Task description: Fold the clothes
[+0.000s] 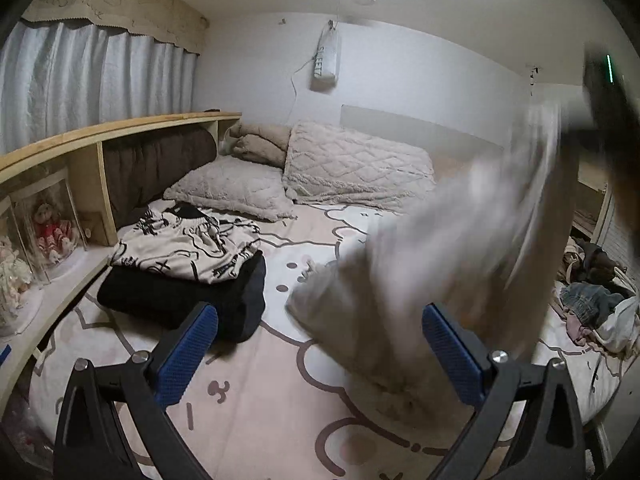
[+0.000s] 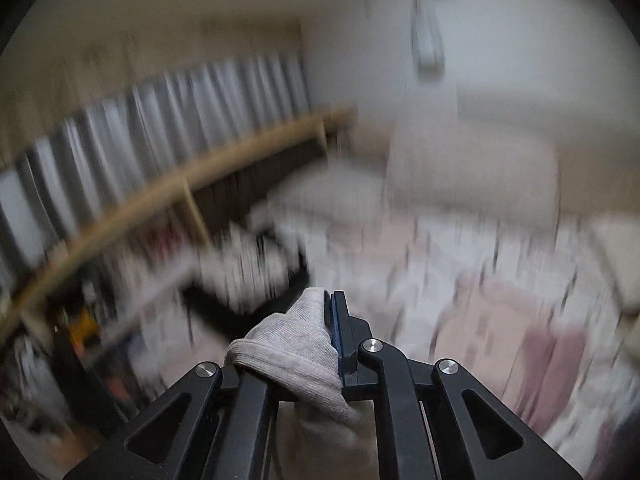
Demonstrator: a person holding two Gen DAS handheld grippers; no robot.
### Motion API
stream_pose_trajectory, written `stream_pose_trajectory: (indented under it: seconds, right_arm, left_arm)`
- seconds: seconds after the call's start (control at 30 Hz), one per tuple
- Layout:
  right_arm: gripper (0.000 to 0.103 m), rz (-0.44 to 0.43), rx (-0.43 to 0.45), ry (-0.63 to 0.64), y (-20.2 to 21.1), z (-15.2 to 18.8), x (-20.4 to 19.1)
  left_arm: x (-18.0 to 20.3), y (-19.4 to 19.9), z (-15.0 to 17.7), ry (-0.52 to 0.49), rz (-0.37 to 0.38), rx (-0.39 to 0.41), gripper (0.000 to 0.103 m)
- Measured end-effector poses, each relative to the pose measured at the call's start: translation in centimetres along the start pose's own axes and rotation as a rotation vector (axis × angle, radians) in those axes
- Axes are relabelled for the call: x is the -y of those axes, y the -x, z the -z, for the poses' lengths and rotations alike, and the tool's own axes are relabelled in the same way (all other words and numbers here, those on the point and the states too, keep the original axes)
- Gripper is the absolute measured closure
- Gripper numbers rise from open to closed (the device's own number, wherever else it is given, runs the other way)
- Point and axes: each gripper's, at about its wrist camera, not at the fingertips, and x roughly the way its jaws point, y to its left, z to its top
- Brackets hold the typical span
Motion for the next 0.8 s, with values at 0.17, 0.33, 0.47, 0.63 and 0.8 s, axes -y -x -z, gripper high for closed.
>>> stream_pose_trajectory:
  seconds: [0.17, 0.33, 0.47, 0.63, 0.8]
  right_arm:
    - [0.095, 0.059, -0.299, -0.037, -8.6, 14.5, 1.0]
    - [0.028, 0.164, -0.398, -0.008, -8.2, 20.3, 0.6]
    - [0.015, 0.227, -0.387, -0.084, -3.7, 21.3, 3.0]
    - [0.015, 0.305, -0.240, -0.291, 0.5, 20.3, 9.4]
    - [0.015, 0.342, -0.128, -0.561, 0.5, 19.4, 15.2]
  left_arm:
    - [1.4, -1.4, 0.7, -0.028, 0.020, -0.040, 0.000]
    - [2.9, -3.0, 1.3, -0.051, 0.051, -0.076, 0.000]
    - [3.8, -4.2, 1.5, -0.060, 0.073, -0.096, 0.000]
    - [4.4, -5.1, 1.6, -0.063, 0.083, -0.109, 0.000]
    - [4.8, -5.1, 1.2, -0.077, 0.067, -0.108, 0.000]
